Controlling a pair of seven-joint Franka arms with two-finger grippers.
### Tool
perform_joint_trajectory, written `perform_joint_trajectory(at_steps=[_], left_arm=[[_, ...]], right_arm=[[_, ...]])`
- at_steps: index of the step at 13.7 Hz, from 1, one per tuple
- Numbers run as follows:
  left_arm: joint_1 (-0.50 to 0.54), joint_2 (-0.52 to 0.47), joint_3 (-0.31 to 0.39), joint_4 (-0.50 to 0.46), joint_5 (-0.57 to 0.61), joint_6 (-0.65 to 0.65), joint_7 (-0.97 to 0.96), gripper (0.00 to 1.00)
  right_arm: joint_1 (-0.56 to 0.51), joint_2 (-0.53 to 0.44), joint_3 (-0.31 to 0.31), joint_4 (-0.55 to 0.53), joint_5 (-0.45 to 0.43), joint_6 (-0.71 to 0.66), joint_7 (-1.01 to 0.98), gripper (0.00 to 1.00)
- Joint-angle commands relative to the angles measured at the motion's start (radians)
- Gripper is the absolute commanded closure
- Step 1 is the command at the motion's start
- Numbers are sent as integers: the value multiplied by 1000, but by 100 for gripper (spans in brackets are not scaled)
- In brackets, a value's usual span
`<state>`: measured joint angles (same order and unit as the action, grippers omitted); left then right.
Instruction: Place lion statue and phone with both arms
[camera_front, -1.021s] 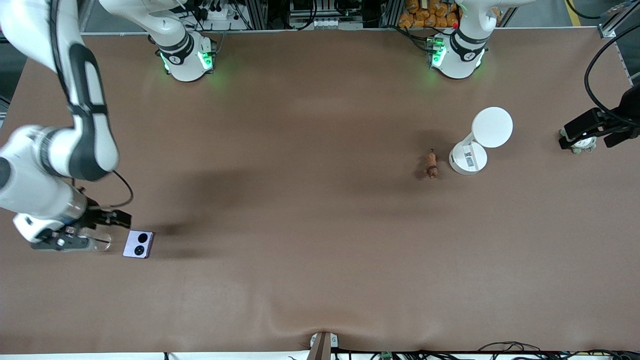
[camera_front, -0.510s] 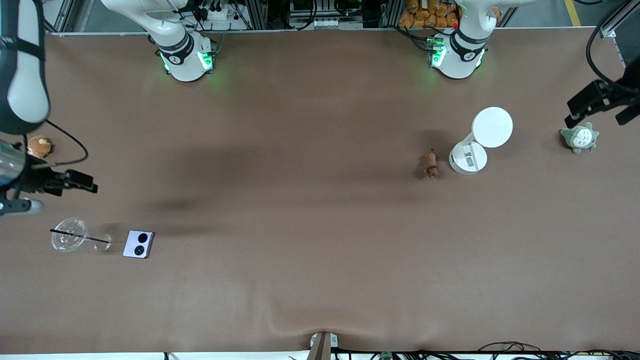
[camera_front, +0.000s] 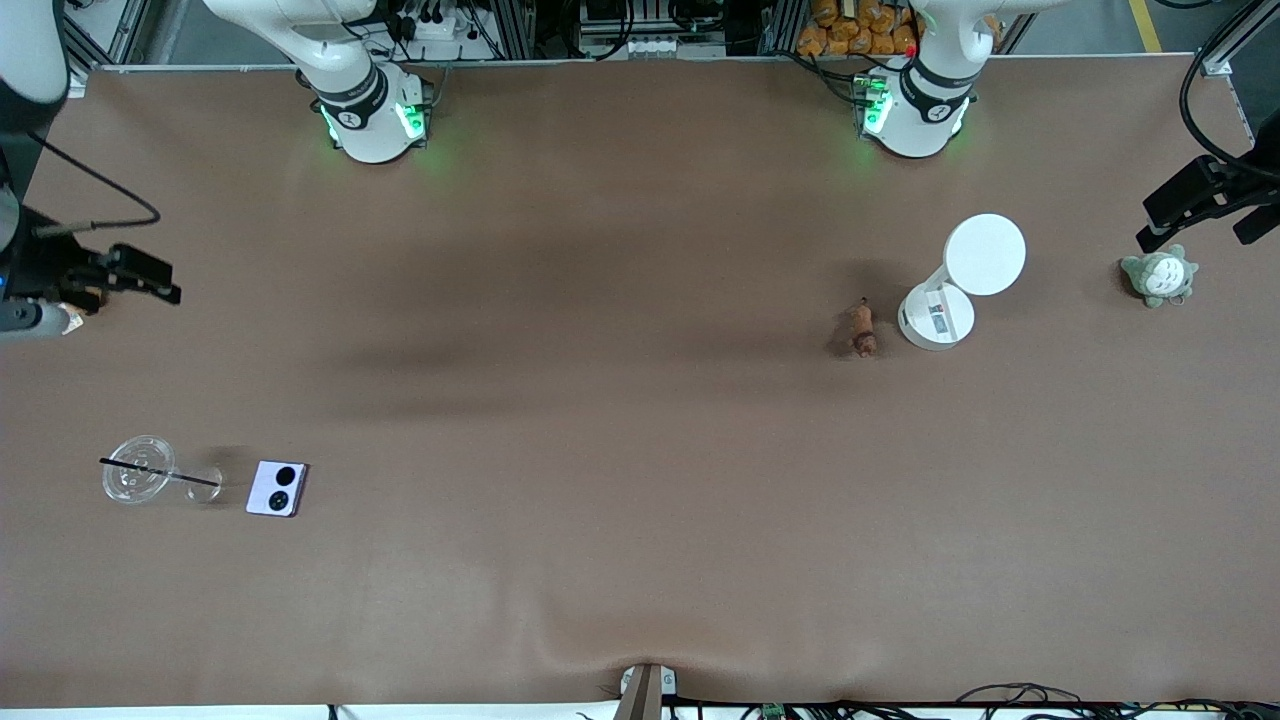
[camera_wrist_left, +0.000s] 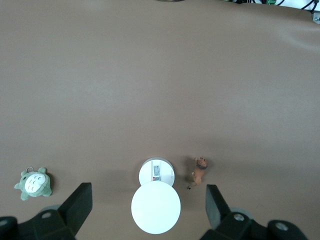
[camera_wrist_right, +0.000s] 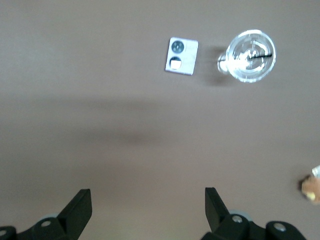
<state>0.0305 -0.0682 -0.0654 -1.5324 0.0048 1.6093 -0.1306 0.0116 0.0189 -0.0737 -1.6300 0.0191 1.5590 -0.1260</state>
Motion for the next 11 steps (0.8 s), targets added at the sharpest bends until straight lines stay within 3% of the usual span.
perform_joint_trajectory(at_steps=[1,5,11], left_arm=[[11,-5,-7,-2,-14,11,-7,0],[11,-5,-7,-12,-29,-9,-6,0],[11,10,-10,-12,-29,-60,-11,0]], right_arm=[[-35,-1,37,108,-4,-120,55,0],[-62,-23,63,122,53,-171,95,0],[-58,-45,51,117,48,-165,85,0]])
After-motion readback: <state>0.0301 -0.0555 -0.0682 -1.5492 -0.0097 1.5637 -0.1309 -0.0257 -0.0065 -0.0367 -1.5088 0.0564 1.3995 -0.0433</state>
